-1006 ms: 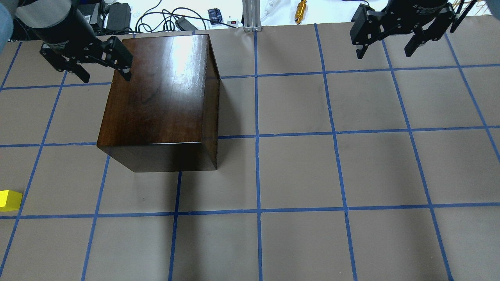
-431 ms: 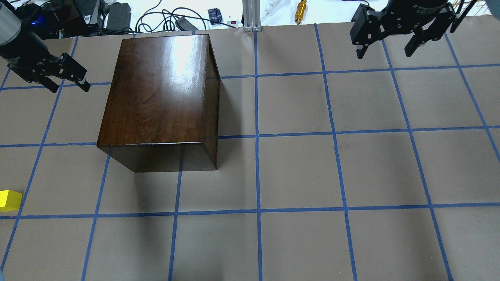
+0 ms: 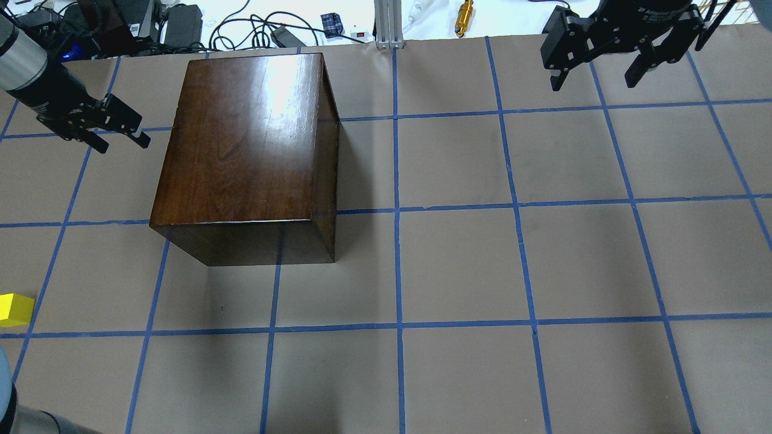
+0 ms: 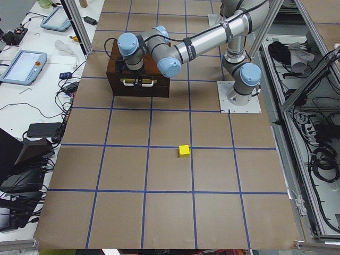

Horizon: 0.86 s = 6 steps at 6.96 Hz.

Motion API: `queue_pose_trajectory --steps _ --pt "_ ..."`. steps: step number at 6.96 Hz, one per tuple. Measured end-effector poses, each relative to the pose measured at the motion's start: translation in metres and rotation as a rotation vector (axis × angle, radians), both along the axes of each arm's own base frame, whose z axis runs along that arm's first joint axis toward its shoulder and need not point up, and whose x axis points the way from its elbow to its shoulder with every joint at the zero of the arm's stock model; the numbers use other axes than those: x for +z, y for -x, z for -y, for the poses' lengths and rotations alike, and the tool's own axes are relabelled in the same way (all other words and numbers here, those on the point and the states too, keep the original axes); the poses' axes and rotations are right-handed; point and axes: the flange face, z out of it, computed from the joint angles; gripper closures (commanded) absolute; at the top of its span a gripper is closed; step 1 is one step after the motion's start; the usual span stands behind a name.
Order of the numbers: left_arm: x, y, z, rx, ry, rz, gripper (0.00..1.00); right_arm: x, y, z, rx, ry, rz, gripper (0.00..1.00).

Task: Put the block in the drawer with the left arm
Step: 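Close the left gripper on the white drawer handle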

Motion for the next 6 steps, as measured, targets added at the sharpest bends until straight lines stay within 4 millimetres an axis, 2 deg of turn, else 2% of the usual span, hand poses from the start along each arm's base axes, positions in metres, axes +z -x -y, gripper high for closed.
queue_pose_trajectory --steps 2,6 --pt "-0.03 -0.003 0.001 0.016 -0.02 -0.036 0.0 0.0 0.0 0.0 0.0 0.0 0.001 0.0" --pt "-0.044 -0.011 0.002 0.029 -0.018 -0.044 0.0 0.0 0.0 0.0 0.0 0.001 0.0 0.0"
